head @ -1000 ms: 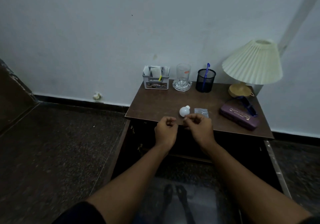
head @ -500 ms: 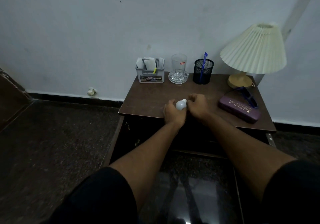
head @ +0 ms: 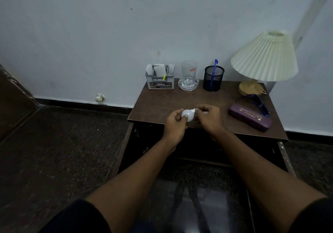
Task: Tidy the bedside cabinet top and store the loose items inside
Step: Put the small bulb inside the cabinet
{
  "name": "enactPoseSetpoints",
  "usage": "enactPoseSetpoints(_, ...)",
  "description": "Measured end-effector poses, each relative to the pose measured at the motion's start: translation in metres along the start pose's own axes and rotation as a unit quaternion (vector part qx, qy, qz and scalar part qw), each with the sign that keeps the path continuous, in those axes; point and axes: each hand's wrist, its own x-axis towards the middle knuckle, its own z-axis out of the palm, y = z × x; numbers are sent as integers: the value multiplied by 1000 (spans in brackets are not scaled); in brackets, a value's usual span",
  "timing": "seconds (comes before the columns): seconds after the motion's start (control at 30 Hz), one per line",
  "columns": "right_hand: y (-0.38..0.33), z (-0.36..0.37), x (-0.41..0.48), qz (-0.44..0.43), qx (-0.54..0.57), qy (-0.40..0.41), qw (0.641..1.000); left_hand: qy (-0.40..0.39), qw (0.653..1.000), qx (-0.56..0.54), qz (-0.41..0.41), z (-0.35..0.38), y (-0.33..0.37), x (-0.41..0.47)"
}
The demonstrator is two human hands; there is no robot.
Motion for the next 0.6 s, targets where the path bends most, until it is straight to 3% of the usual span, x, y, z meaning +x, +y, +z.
enactPoseSetpoints(0.2, 8, 10, -56, 47, 108, 0, 993, -26, 998, -46, -45, -41, -17, -38)
enactPoseSetpoints(0.43, 57, 40, -100, 117, 122, 30, 985, -6, 988, -51, -148, -70, -52, -56)
enactPoseSetpoints(0.6, 82, 68, -86, 149, 86, 31, 985, 48, 982, -33, -177, -70, -76, -35)
